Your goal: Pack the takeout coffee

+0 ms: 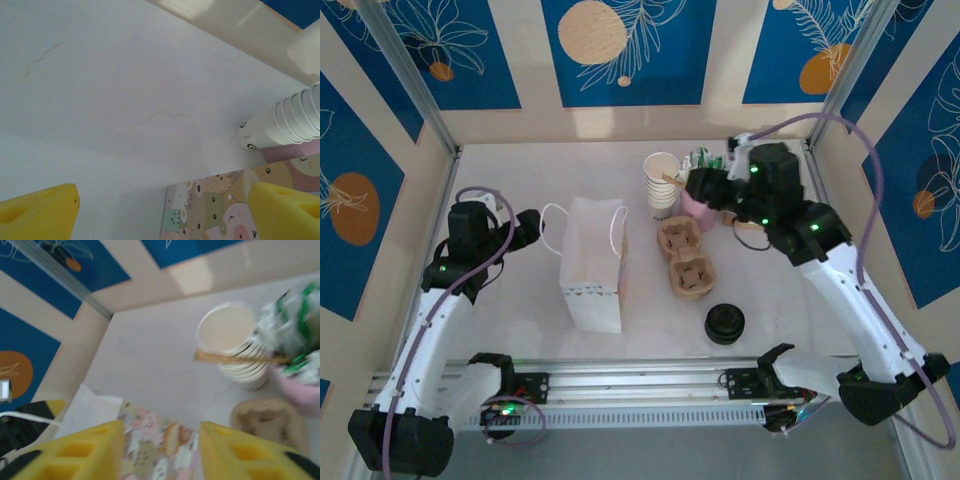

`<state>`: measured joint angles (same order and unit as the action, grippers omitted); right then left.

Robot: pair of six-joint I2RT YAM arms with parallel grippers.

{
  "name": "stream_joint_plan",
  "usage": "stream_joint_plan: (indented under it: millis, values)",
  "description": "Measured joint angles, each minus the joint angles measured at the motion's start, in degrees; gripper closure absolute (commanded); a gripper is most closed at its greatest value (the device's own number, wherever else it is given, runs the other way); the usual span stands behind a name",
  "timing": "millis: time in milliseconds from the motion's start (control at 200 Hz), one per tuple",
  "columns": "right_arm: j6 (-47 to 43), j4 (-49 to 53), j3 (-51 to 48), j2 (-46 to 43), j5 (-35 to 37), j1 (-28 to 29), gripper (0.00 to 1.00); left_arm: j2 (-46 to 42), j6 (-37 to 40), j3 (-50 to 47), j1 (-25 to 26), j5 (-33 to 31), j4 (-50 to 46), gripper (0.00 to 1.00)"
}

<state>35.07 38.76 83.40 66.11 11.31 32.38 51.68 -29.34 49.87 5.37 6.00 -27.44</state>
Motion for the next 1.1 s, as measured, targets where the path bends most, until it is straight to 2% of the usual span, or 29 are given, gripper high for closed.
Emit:
stream_joint_plan:
  millis: [90, 205, 395, 455, 635, 900, 1100]
  values:
    - [2.6, -0.83, -1.05, 1.64, 3.17, 5.79, 0.73, -0.94, -0.04, 0.0, -0.02, -0.74, -0.26, 0.15]
    - [4.2, -2.34, -1.75, 4.7, 7.02, 10.01, 0.77, -1.38, -0.09, 0.0, -0.04, -0.72, -0.24, 0.15]
    - [4.74, -5.05, 0.0, 14.08, 11.13, 12.61, 0.79, -1.38, -0.26, -0.26, -0.07, -0.92, -0.28, 0.17]
    - [5.07, -5.29, 1.42, 17.29, 12.09, 12.79, 0.84, -1.38, -0.28, -0.42, -0.07, -1.22, -0.26, 0.18]
    - [6.16, -6.27, 5.62, 24.22, 15.67, 11.8, 0.86, -1.38, -0.26, -1.07, -0.11, -2.21, -0.26, 0.18]
    - [8.52, -6.58, 9.94, 30.91, 18.93, 4.63, 0.85, -1.38, -0.26, -1.11, -0.11, -2.64, -0.24, 0.19]
    - [9.14, -6.16, 10.12, 31.85, 21.27, 0.11, 0.84, -1.38, -0.26, -1.6, -0.11, -2.64, -0.07, 0.19]
